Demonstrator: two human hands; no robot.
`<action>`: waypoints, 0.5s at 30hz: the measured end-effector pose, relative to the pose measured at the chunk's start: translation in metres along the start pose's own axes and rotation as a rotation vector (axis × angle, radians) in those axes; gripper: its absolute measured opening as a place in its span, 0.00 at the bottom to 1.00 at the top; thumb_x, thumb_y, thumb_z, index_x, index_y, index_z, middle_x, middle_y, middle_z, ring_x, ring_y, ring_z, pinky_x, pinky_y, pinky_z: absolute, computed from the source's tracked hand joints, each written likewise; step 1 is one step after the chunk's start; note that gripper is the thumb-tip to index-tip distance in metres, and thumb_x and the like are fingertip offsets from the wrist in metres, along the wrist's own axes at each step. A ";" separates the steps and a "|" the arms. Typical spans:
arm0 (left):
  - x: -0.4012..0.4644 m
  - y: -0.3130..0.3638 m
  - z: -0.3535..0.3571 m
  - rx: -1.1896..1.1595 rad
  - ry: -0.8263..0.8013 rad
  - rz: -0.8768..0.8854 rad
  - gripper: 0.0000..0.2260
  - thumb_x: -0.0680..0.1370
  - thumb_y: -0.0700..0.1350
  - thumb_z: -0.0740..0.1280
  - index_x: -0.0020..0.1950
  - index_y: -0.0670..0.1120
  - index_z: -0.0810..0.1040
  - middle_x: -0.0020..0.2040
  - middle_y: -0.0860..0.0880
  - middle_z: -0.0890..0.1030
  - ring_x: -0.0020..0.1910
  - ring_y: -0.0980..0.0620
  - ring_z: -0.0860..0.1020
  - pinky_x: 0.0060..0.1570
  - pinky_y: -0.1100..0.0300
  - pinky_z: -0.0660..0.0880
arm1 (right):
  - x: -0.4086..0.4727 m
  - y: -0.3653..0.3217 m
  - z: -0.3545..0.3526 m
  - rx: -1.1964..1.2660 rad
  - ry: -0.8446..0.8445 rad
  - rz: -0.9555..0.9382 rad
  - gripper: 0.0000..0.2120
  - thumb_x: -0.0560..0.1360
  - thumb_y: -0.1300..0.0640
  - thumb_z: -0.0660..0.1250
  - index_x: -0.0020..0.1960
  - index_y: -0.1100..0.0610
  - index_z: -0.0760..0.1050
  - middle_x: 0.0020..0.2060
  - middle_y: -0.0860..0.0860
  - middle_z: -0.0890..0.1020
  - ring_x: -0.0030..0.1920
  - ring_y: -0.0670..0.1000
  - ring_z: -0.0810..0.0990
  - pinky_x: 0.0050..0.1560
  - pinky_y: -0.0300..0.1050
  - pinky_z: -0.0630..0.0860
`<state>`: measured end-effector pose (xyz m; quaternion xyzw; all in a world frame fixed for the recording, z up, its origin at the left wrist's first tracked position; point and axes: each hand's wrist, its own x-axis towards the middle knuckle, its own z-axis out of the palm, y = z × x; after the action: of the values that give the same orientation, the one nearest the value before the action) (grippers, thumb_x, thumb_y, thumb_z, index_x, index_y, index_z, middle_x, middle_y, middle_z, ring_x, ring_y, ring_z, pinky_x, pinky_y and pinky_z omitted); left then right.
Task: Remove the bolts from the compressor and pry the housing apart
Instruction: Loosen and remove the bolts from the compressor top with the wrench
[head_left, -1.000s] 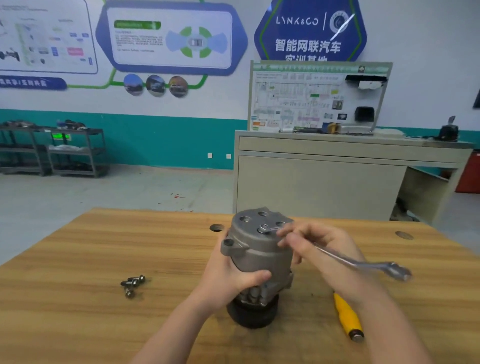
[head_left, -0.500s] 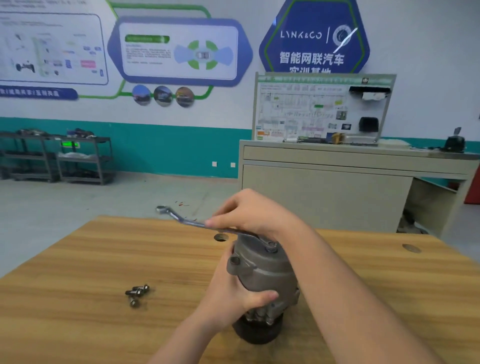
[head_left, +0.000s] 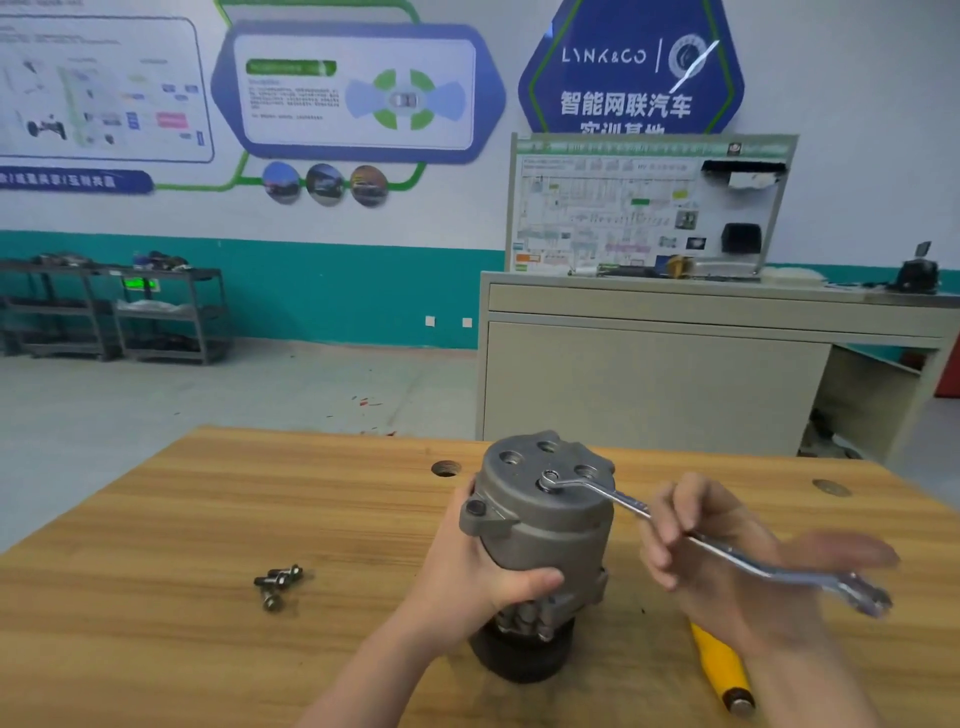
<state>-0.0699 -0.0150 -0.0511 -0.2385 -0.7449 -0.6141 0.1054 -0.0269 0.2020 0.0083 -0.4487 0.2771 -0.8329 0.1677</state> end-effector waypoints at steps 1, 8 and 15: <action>0.000 0.000 0.000 -0.009 0.000 -0.007 0.44 0.59 0.56 0.83 0.70 0.55 0.65 0.62 0.65 0.74 0.64 0.63 0.74 0.61 0.65 0.72 | 0.001 0.001 -0.006 0.152 0.001 -0.007 0.24 0.79 0.47 0.53 0.51 0.69 0.71 0.48 0.66 0.75 0.48 0.62 0.76 0.49 0.53 0.75; -0.002 0.002 0.002 -0.016 0.019 0.013 0.41 0.59 0.56 0.83 0.67 0.64 0.65 0.62 0.65 0.74 0.64 0.62 0.74 0.62 0.63 0.72 | 0.021 0.010 -0.032 0.433 0.600 -0.295 0.18 0.60 0.72 0.74 0.50 0.69 0.77 0.46 0.60 0.80 0.44 0.52 0.82 0.44 0.38 0.81; -0.008 -0.002 0.006 -0.041 0.070 0.040 0.41 0.58 0.54 0.84 0.65 0.67 0.66 0.64 0.58 0.77 0.65 0.57 0.75 0.60 0.63 0.73 | 0.122 -0.007 -0.025 -0.685 0.953 0.471 0.04 0.75 0.68 0.67 0.45 0.70 0.77 0.30 0.56 0.79 0.22 0.43 0.76 0.25 0.32 0.74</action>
<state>-0.0634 -0.0112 -0.0577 -0.2338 -0.7231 -0.6350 0.1390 -0.1141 0.1511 0.0812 0.0163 0.6636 -0.7462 0.0517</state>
